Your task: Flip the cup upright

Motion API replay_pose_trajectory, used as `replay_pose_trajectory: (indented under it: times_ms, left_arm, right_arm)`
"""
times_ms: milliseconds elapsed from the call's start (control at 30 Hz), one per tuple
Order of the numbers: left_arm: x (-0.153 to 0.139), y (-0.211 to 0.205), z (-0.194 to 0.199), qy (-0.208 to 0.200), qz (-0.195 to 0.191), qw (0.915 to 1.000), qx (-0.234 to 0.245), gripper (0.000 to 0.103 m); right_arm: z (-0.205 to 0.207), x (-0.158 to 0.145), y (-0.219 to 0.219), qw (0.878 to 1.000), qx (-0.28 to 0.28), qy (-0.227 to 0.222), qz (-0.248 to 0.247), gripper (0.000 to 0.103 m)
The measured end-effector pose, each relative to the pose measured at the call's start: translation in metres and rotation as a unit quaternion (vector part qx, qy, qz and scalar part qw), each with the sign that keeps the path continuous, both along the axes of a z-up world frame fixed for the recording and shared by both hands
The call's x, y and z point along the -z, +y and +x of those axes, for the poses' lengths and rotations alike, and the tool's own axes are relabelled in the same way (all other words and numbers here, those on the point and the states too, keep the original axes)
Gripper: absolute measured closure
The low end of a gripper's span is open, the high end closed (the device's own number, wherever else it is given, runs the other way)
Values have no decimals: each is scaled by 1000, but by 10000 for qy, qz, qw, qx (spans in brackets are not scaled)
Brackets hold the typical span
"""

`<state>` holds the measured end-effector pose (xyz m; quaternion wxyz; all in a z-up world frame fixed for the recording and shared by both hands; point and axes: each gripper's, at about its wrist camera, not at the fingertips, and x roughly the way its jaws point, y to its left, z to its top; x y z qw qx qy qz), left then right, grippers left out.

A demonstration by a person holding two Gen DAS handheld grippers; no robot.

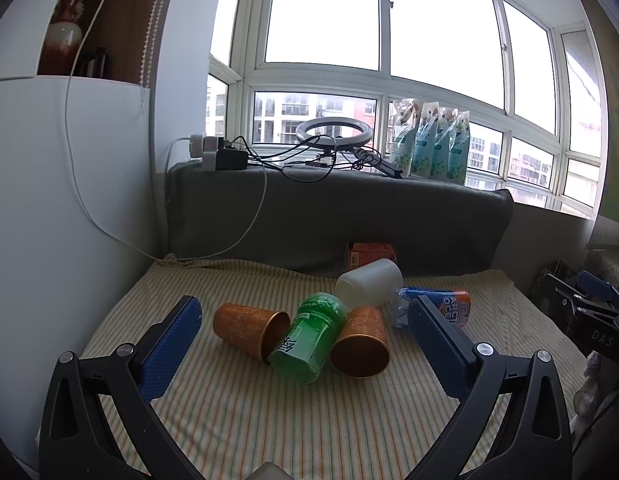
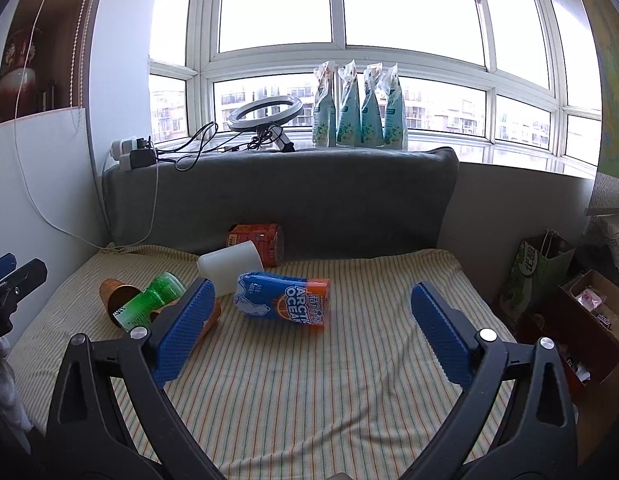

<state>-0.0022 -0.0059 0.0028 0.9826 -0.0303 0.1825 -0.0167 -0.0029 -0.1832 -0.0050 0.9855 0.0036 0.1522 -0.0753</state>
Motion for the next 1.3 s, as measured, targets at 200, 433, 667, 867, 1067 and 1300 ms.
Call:
replay_pose_trajectory:
  times_ms: [200,433,667,867,1067,1300]
  left_arm:
    - [0,1,0,-8,-3,10000,11,0]
    - [0,0,0,-5,3,10000,15,0]
    - [0,0,-1,-8,10,10000,39,0]
    - [1,0,-1,3,4,10000,55,0]
    - [2,0,0,13,11,10000,80,0]
    - [3,-1,0,21,15,9999,102,0]
  right_arm:
    - [-2,-1,0,10000,32,-37,-21,3]
    - [-3,-2,2,10000,41,-60,-56,3]
    - [-2,-1,3,10000,24,-14,-57,3]
    - [-2,-1,3,10000,24,-10,-60,3]
    - [-1,-1,3,10000,26,-2,-58,3]
    - [-1,0,3,10000,20,4,-48,3]
